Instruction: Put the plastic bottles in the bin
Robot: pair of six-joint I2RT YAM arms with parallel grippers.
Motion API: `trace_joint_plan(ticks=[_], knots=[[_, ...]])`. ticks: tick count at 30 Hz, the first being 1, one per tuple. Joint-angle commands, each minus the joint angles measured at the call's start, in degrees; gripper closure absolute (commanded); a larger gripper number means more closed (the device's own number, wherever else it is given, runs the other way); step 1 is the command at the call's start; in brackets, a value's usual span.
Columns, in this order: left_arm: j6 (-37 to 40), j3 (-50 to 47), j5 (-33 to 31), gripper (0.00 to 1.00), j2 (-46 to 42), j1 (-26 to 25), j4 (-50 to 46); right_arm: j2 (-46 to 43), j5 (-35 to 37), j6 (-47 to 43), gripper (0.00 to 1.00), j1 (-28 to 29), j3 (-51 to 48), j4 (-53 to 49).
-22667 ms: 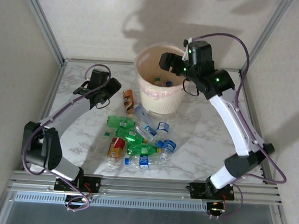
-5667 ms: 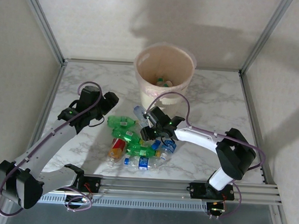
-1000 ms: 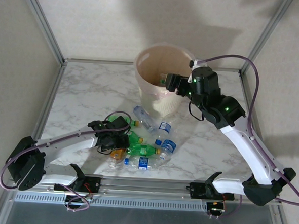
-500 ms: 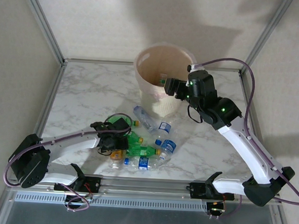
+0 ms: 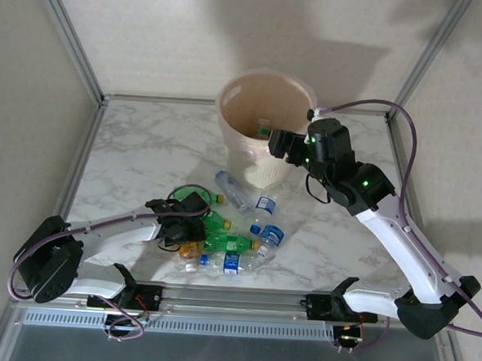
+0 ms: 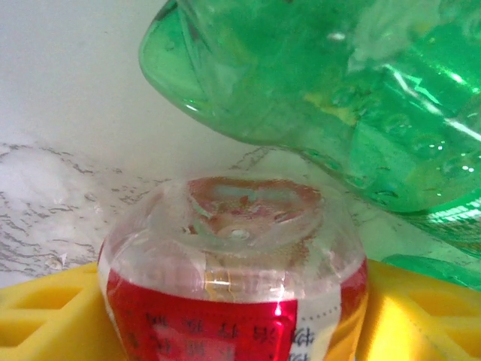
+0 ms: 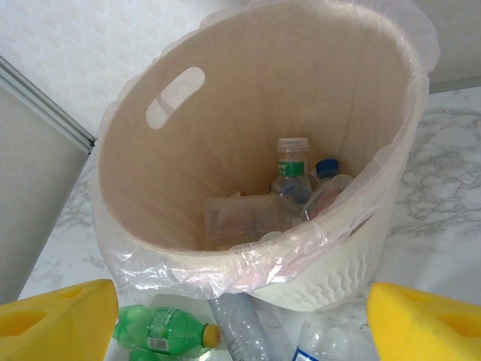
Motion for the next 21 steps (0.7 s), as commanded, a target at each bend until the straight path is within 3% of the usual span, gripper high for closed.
trace_joint_plan(ticks=[1,21], knots=[[-0.98,-1.14,-2.14,0.32,0.97,0.62,0.23,-0.89,0.28,0.81,0.14,0.34,-0.84,-0.65],[-1.80,2.49,-3.52,0.48,-3.34,1.24,-4.89,-5.40,2.72,5.07,0.14,0.34,-4.97,1.91]])
